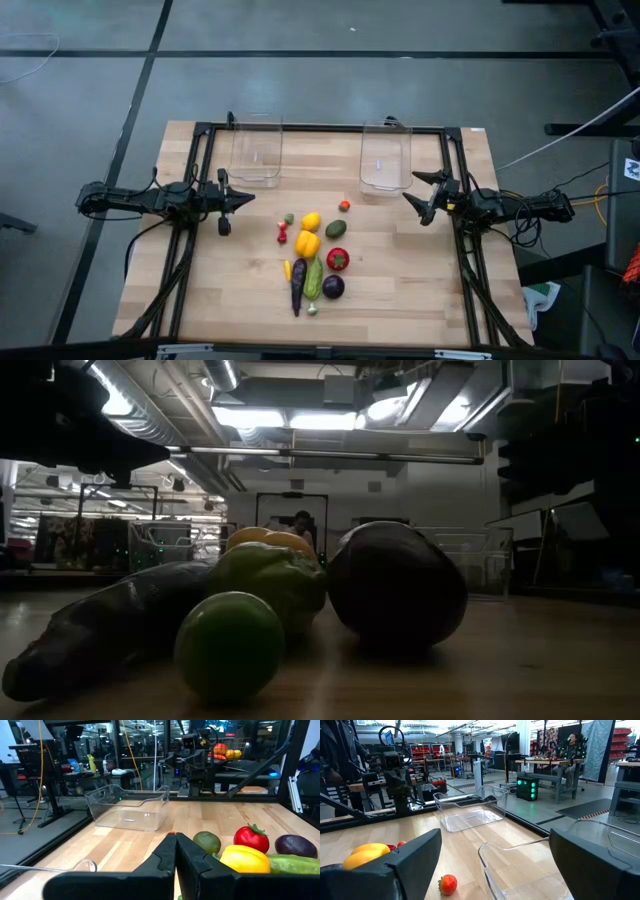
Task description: Sort produce into baskets
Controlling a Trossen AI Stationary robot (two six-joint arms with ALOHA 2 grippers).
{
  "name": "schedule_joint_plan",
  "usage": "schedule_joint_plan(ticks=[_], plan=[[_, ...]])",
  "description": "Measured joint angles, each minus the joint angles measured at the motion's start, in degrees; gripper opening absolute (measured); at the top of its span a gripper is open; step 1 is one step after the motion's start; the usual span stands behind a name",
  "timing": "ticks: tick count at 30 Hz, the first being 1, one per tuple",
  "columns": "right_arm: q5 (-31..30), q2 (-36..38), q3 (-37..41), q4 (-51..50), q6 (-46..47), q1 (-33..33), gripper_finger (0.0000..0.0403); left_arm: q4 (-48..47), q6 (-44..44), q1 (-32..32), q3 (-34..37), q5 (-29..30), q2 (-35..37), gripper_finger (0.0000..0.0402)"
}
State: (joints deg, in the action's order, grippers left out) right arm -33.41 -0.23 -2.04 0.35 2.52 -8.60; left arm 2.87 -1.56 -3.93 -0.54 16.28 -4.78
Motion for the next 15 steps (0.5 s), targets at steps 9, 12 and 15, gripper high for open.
schedule_joint_plan(ticks=[9, 12, 15], plan=[[0.0, 0.0, 0.3, 3.1, 0.1, 0.0, 0.0367, 0.0, -1.4, 0.0, 0.0, 0.0, 0.0, 0.0001], [0.0, 0.0, 0.3, 4.1, 0.3, 0.0, 0.0367, 0.0, -1.5, 0.0, 0.0, 0.0, 0.0, 0.0001], [0.0, 0.0, 0.3, 4.2, 0.7, 0.0, 0.0367, 0.0, -1.7, 0.0, 0.0, 0.0, 0.0, 0.0001]])
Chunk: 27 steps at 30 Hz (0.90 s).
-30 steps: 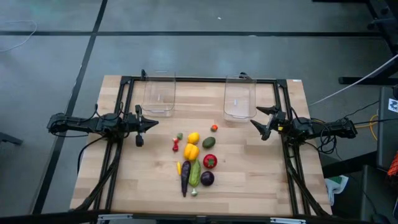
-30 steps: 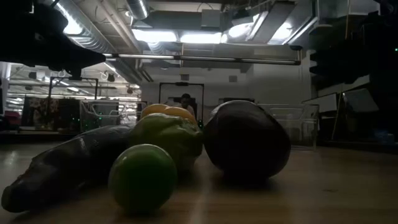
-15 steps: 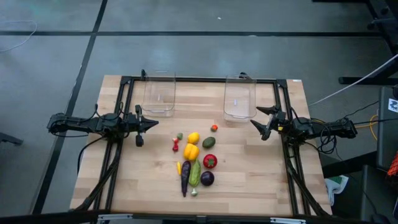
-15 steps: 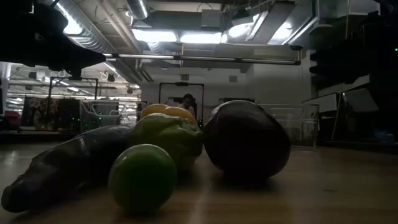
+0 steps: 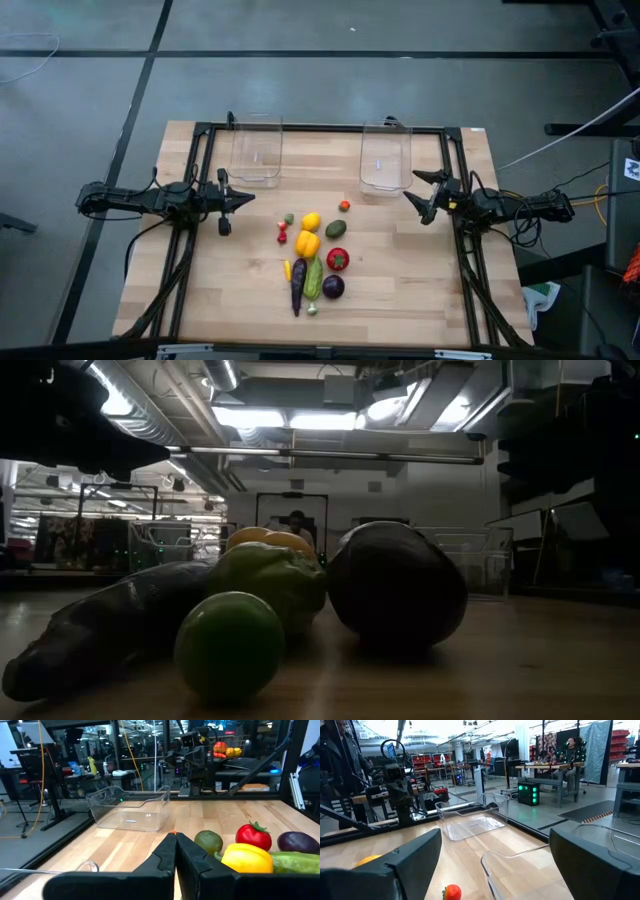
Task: Sort produce into baskets
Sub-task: Put the red tomato into the right transparent bin
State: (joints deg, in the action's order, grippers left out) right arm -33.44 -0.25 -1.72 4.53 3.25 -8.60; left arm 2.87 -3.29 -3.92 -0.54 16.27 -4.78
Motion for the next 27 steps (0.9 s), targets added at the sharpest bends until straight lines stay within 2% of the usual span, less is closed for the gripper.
schedule_joint_plan(ticks=[5, 11, 18, 22, 27], plan=[[0.0, 0.0, -0.1, 0.3, 1.1, 0.0, 0.0367, 0.0, 0.0, 0.0, 0.0, 0.0, 0.0, 0.0001], [1.8, 0.0, -0.2, 2.9, 8.2, 0.0, 0.0367, 0.0, -0.1, 0.0, 0.0, 0.0, 0.0, 0.0001], [7.8, 0.0, -0.3, 9.6, 7.9, 0.0, 0.0367, 0.0, -0.1, 0.0, 0.0, 0.0, 0.0, 0.0002], [8.0, -0.8, -3.1, 8.4, 6.5, 0.0, 0.0367, 0.0, -0.1, 0.0, 0.0, 0.0, 0.0, 0.0001], [10.5, -5.5, -8.5, 7.6, 3.5, 0.0, 0.0367, 0.0, 0.1, 0.0, 0.0, 0.0, 0.0, 0.0001]])
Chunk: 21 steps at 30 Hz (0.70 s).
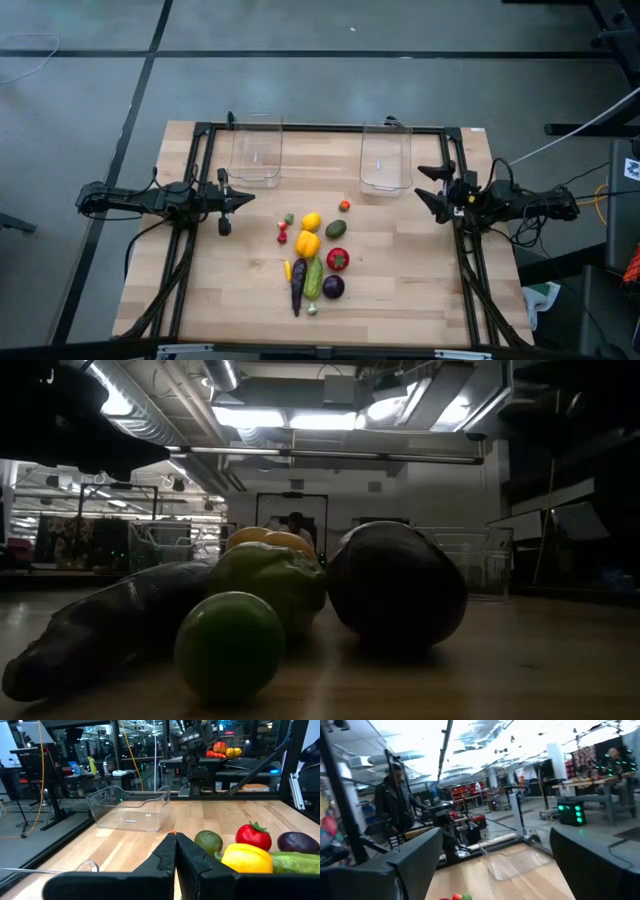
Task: Sort produce into baskets
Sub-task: Put the red tomato into the right transparent bin
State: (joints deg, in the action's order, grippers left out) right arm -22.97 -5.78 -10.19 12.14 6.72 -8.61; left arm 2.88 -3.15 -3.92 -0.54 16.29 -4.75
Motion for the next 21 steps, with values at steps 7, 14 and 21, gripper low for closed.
schedule_joint_plan(ticks=[7, 14, 21], plan=[[4.5, -15.1, -11.0, -3.7, -6.8, 0.0, 0.0367, 0.0, 0.0, 0.0, 0.0, 0.0, 0.0, 0.0001], [4.8, -33.1, -26.2, -20.6, -7.4, 0.0, 0.0367, 0.0, 0.1, 0.0, 0.0, 0.0, 0.0, 0.0001], [9.4, -49.8, -36.8, -28.4, -7.5, 0.0, 0.0367, 0.0, 0.1, 0.0, 0.0, 0.0, 0.0, 0.0001]])
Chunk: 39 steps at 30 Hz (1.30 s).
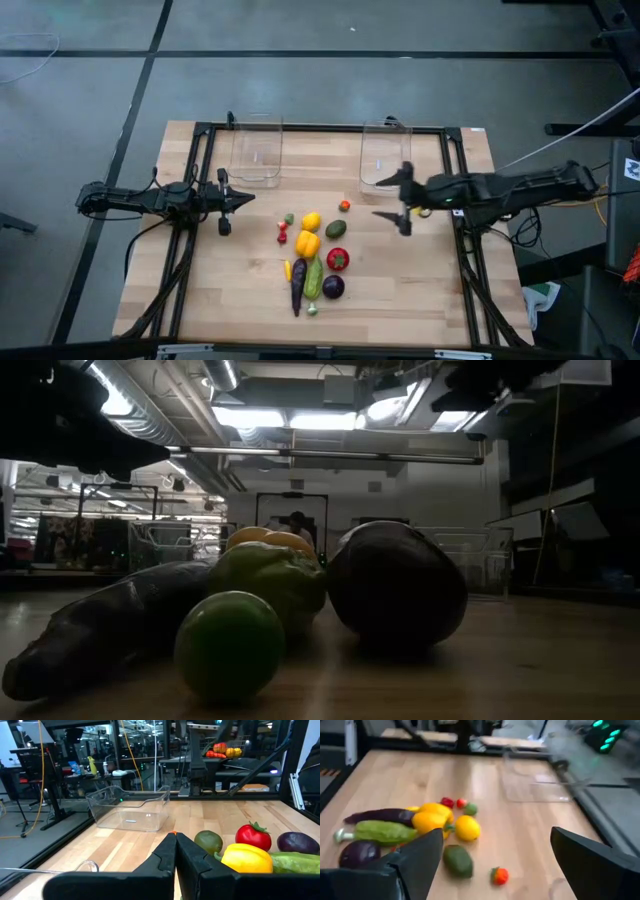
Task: Sort produce into baskets
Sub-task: Put the red tomato into the right transparent bin
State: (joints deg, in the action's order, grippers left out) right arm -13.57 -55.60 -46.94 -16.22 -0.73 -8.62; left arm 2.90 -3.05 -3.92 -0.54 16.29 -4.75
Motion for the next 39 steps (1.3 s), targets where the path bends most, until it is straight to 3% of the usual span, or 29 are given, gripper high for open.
schedule_joint_plan(ticks=[12, 18, 25, 32, 39], plan=[[10.0, -17.4, -5.8, -4.6, 0.0, 0.0, 0.0367, 0.0, 0.1, 0.0, 0.0, 0.0, 0.0, 0.0001], [15.8, -22.0, -5.8, -3.9, 0.0, 0.0, 0.0367, 0.0, 0.1, 0.0, 0.0, 0.0, 0.0, 0.0002], [17.8, -26.1, -5.8, -2.2, -1.9, 0.0, 0.0367, 0.0, 0.1, 0.0, 0.0, 0.0, 0.0, 0.0001], [22.2, -29.5, -5.8, 4.5, -4.5, -0.3, 0.0367, 0.0, 0.1, 0.0, 0.0, 0.0, 0.0, 0.0001], [21.8, -33.9, -5.8, 8.6, -6.7, -4.5, 0.0367, 0.0, 3.1, 0.0, 0.0, 0.0, 0.0, 0.0001]])
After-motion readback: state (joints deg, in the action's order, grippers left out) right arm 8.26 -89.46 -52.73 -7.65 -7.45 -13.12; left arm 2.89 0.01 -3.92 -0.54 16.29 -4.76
